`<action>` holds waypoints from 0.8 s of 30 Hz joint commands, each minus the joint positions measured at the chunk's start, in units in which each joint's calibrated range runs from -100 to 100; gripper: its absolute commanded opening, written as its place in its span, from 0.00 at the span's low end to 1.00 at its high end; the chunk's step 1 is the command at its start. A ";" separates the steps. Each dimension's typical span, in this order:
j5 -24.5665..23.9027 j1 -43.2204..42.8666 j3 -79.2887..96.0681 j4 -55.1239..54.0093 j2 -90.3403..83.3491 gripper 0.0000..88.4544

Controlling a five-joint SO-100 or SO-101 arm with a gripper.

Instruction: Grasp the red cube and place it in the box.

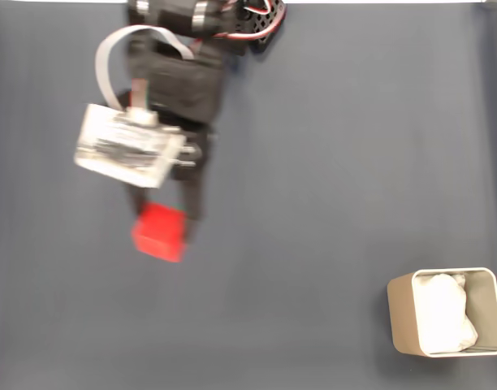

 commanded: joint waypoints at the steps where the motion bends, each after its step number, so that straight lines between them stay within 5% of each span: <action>1: 0.83 -7.44 -3.61 -2.30 -3.11 0.00; 24: 3.91 -31.94 -14.38 -9.35 7.29 0.00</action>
